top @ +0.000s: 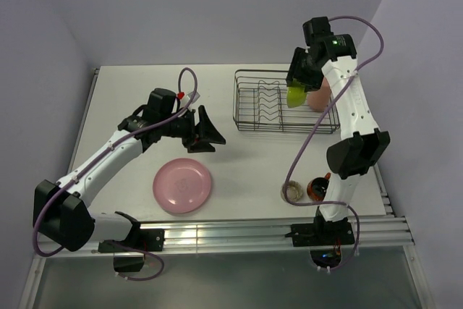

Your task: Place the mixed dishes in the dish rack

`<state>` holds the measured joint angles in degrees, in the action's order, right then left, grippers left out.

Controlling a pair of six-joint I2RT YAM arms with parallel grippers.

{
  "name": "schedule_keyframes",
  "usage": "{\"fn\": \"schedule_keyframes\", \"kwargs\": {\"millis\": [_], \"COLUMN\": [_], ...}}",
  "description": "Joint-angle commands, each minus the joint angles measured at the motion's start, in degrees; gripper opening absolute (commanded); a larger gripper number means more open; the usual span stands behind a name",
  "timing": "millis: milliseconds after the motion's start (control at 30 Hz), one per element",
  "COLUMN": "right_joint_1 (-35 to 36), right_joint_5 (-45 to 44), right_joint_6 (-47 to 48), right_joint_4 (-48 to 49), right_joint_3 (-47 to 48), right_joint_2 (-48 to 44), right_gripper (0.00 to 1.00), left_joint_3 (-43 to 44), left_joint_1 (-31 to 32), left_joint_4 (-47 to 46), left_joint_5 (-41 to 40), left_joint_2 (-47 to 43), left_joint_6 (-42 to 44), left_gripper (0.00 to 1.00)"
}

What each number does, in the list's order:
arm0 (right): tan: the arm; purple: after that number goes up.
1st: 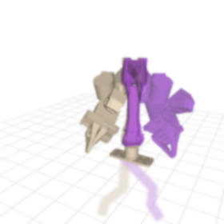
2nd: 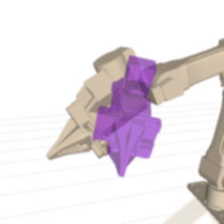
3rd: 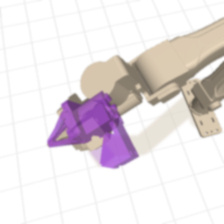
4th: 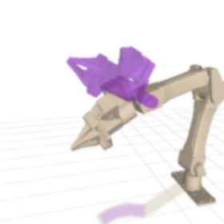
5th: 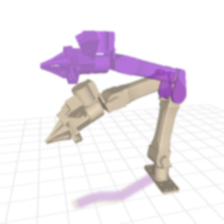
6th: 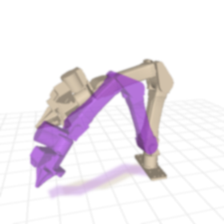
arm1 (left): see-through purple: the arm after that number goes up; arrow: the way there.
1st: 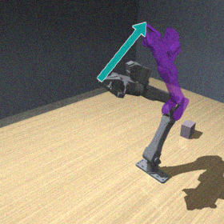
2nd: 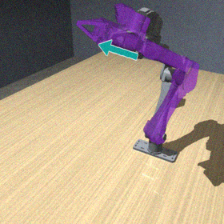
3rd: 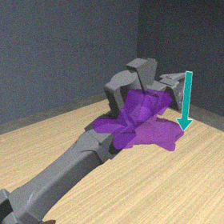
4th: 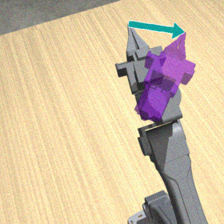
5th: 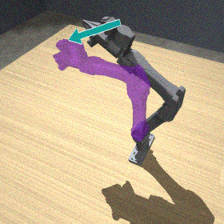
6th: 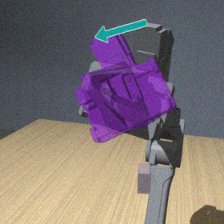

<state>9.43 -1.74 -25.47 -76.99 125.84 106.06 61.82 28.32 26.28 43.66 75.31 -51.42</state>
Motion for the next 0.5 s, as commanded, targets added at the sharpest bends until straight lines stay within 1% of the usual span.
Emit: {"fn": "schedule_keyframes", "kwargs": {"millis": [0,133,367,467], "right_joint_1": [-0.5,-0.8,-0.8,-0.8], "right_joint_5": [-8.1,-10.6,-15.1,-17.2], "right_joint_6": [2.3,2.4,1.8,1.3], "right_joint_4": [-4.0,-3.4,-4.2,-3.0], "right_joint_3": [3.0,3.7,10.6,8.3], "right_joint_2": [1.7,5.1,12.0,13.0], "right_gripper": [0.00,0.00,0.00,0.00], "left_joint_3": [-0.1,-1.0,-1.2,-1.0], "left_joint_1": [-0.1,-0.1,-0.1,-0.2], "left_joint_4": [-1.2,-2.1,-1.7,-1.2], "left_joint_5": [0.2,0.5,0.5,0.2], "left_joint_2": [-1.6,-1.4,-1.1,-1.0], "left_joint_6": [2.2,1.8,1.8,1.8], "left_gripper": [0.72,0.72,0.72,0.72]}}
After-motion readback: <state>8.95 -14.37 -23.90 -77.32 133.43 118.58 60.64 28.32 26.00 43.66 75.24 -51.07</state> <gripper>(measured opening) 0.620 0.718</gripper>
